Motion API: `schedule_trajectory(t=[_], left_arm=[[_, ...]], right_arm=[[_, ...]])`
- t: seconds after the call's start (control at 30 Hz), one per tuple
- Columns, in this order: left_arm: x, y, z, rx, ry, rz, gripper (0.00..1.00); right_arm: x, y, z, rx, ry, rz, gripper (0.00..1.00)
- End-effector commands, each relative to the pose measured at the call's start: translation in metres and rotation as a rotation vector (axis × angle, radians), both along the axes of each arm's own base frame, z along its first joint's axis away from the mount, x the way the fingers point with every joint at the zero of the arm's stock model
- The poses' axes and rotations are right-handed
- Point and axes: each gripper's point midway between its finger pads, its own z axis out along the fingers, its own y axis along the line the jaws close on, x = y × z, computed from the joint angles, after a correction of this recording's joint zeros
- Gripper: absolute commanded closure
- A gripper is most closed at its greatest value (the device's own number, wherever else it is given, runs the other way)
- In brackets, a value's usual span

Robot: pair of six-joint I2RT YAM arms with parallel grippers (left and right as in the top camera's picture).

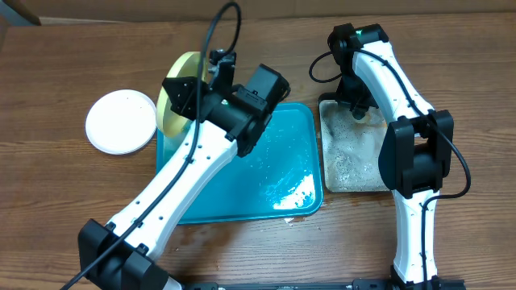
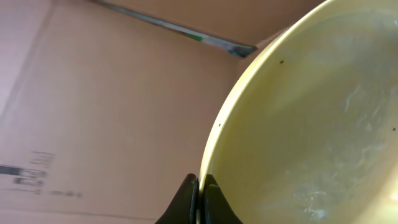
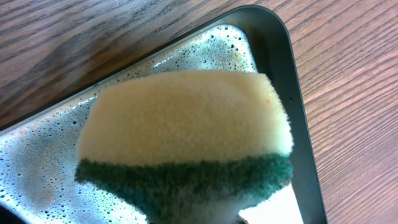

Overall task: Clean dirty plates on tray and stack at the side
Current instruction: 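Lift the yellow plate with the left gripper and tilt it upward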

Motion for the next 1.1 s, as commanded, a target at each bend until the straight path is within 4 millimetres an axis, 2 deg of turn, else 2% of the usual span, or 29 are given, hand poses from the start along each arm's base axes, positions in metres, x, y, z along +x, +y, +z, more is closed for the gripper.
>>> schedule_trajectory(t=[0.0, 0.33, 0.83, 1.07], left_arm=[[0.005, -0.006, 0.010, 0.094, -0.008, 0.005, 0.96], [0.011, -0.026, -0.004, 0.125, 0.013, -0.030, 0.96], [0.012, -0.029, -0.006, 0.132, 0.015, -0.036, 0.96], [0.013, -0.038, -0.010, 0.120, 0.027, -0.061, 0.95]], right_arm=[[0.005, 0.000, 0.001, 0.004, -0.011, 0.001, 0.96], [0.004, 0.000, 0.001, 0.003, -0.007, 0.001, 0.96], [0.004, 0.000, 0.001, 0.005, -0.006, 0.000, 0.96], [0.003, 0.000, 0.001, 0.005, -0.003, -0.001, 0.96]])
